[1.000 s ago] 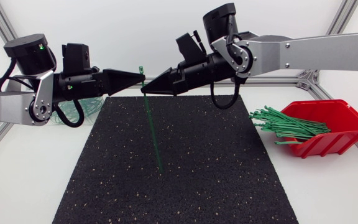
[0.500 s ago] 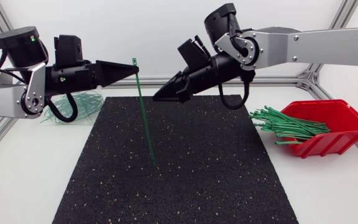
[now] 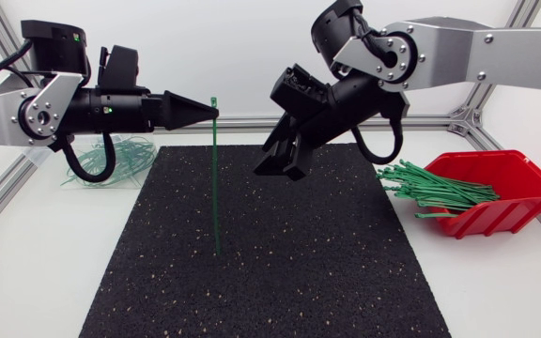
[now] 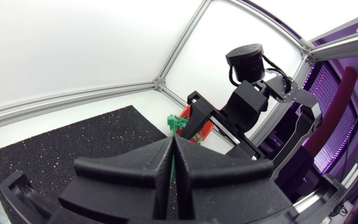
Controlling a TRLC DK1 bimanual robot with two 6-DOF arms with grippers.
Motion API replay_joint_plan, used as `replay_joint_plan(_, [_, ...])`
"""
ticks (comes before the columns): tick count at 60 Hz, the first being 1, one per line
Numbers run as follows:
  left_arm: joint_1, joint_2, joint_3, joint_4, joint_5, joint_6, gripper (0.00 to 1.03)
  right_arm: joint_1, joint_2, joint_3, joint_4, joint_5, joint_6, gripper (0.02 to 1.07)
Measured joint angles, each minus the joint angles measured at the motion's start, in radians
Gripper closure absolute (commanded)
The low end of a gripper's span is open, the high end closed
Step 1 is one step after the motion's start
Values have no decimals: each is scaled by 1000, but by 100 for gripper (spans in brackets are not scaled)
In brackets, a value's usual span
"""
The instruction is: Take a green cable tie from the red box, thread the tail through the head to close it, then place it in the transparent bin on the left.
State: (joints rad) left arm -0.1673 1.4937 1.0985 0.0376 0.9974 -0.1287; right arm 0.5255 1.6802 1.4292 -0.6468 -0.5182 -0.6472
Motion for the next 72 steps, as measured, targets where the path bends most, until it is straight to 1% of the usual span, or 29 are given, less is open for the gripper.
replay_joint_plan(9, [-6,0,77,-96,-13,25,100,30,-1,2,-91,92,-16,18])
replay_joint_plan(10, [-6,1,86,-101,-12,26,100,33,-1,2,-98,101,-18,18])
replay_joint_plan(11, [-6,2,94,-109,-12,26,100,37,0,2,-103,109,-21,15])
replay_joint_plan(17, [-4,14,141,-132,-12,26,100,64,0,2,-108,195,-35,8])
replay_joint_plan(25, [-3,46,173,-167,-12,29,100,96,0,2,-104,284,-46,7])
replay_joint_plan(34, [-3,77,187,-208,-12,29,100,112,0,-11,-26,400,-65,6])
replay_joint_plan(44, [-3,94,226,-269,-12,49,100,159,-13,-96,95,558,-121,6])
replay_joint_plan(52, [-3,121,262,-322,-12,92,100,180,-12,-124,106,587,-183,6])
replay_joint_plan(55, [-3,135,273,-340,-11,113,100,179,-12,-124,128,602,-205,6])
replay_joint_plan(59, [-3,157,283,-358,-7,136,100,175,-10,-124,175,631,-240,6])
replay_joint_plan(64, [-3,191,296,-364,19,160,100,177,-1,-124,234,666,-283,7])
replay_joint_plan(72, [-3,237,322,-386,38,190,100,212,19,-144,339,726,-358,7])
